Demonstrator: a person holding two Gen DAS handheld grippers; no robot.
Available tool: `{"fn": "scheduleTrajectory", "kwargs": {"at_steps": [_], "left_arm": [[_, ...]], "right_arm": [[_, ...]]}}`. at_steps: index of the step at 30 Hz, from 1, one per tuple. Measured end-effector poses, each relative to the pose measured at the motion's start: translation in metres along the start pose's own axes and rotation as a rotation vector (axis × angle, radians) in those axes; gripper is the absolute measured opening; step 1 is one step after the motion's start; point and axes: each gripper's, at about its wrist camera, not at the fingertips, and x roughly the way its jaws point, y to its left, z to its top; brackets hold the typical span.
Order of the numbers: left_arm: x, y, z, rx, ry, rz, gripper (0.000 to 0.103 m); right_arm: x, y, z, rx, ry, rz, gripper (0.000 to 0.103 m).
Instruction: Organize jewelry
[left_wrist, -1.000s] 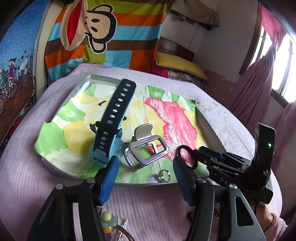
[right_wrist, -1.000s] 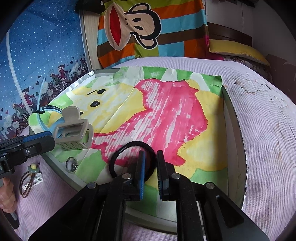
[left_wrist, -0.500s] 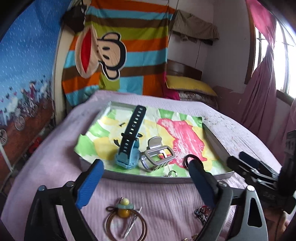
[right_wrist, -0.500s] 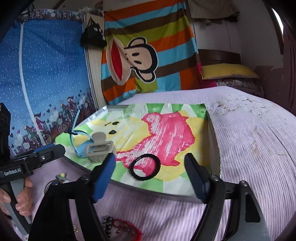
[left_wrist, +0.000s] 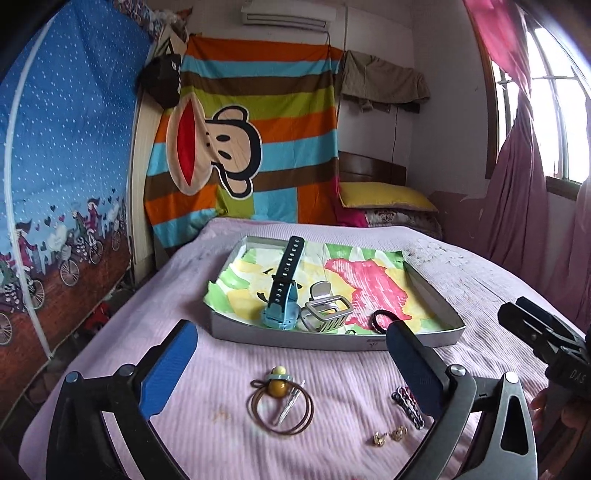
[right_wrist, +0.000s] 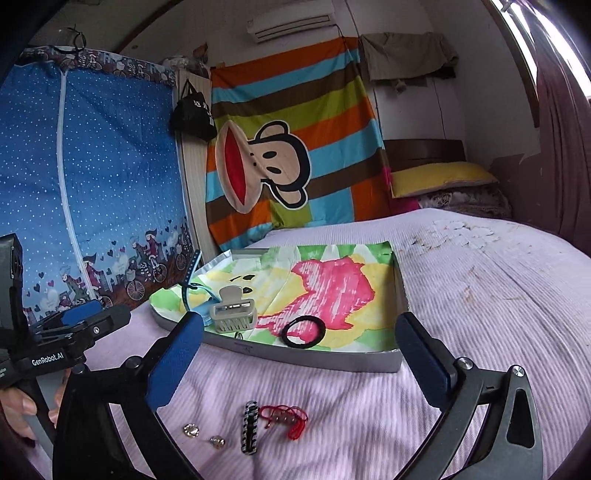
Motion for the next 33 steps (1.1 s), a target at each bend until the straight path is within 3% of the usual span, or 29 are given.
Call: {"fn": "scheduleTrajectory", "kwargs": {"at_steps": [19, 33], "left_arm": [[-0.050, 0.001, -0.037, 0.050, -0.029, 0.009, 0.103], [-0.051, 0.001, -0.060, 0.074, 0.026, 0.000, 0.103]], "right_arm": [[-0.071, 0.025, -0.030, -0.077, -0.075, -0.013, 0.102], [-0.087, 0.030, -0.046, -0.119, -0.068, -0.039, 0.102]]}}
